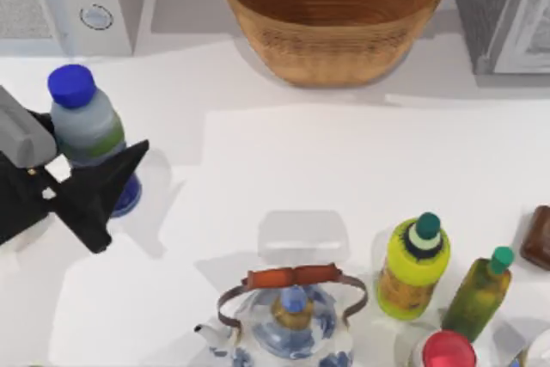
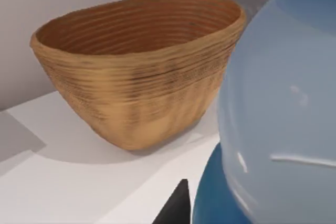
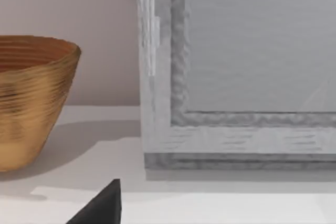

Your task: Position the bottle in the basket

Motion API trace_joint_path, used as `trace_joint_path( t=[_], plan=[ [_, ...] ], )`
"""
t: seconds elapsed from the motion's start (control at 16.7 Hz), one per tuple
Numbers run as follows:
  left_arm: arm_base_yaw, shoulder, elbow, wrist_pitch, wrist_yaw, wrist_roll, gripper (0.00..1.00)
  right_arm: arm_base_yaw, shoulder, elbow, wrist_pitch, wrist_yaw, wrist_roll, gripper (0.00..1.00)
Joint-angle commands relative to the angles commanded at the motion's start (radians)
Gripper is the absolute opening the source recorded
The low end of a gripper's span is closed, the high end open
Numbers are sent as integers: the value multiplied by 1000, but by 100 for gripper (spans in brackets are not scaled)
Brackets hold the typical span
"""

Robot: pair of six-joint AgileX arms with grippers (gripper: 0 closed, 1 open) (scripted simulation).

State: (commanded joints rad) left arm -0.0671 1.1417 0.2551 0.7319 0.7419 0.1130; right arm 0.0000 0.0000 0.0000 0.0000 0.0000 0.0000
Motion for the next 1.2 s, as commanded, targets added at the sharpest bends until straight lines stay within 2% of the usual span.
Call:
trace_joint_path(
  t=[0.3, 0.9, 1.2],
  plan=[
    [-83, 211, 336, -116, -81, -9, 0, 0, 0, 0, 0, 0, 0, 100],
    [-287, 731, 1160, -401, -279, -32, 0, 0, 0, 0, 0, 0, 0, 100],
    [-358, 913, 1449, -499, -348, -40, 0, 0, 0, 0, 0, 0, 0, 100]
  ],
)
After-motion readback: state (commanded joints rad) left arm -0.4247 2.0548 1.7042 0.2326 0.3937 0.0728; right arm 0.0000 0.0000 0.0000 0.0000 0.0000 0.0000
